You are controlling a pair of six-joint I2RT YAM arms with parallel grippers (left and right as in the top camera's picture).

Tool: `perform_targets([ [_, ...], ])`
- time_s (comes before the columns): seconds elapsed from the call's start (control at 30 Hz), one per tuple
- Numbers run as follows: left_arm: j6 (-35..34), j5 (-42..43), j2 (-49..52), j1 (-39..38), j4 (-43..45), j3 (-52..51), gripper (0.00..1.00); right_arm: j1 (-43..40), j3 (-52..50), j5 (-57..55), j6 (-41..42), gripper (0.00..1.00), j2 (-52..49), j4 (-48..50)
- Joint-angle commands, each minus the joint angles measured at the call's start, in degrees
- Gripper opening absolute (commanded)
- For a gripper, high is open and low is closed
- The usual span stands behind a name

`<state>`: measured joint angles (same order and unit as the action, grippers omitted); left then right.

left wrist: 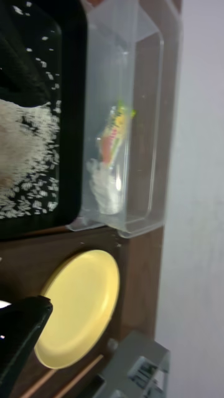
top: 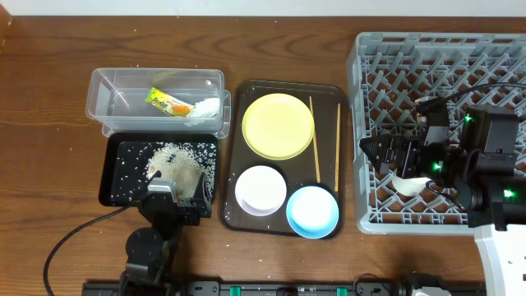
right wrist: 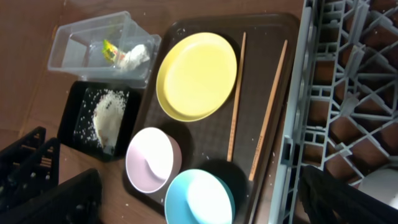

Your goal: Sort waste into correct bins and load items into the dishwasher rack

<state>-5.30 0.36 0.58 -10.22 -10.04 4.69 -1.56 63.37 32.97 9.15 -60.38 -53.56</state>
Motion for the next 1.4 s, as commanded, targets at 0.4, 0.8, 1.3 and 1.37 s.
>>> perform_targets([
  [0.4, 0.55, 0.52, -0.39, 0.22, 0.72, -2.03, 1.0, 0.83, 0.59, 0.2, 0.2, 0.99, 0.11, -0.02],
  [0.8, 0.55, 0.5, -0.39, 0.22, 0.72, -2.03, 1.0, 0.87, 0.59, 1.95, 7.13, 0.96, -0.02, 6.16],
  [1.3, 0.55, 0.52, -0.39, 0.22, 0.72, -2.03, 1.0, 37.59, 0.57, -33.22, 4.42, 0.71, -13.53, -3.21],
  [1.37, 0.55, 0.52, -0.39, 0.22, 0.72, -2.03, 1.0, 37.2, 0.57, -33.16, 3.67, 0.71, -17.2, -2.97],
])
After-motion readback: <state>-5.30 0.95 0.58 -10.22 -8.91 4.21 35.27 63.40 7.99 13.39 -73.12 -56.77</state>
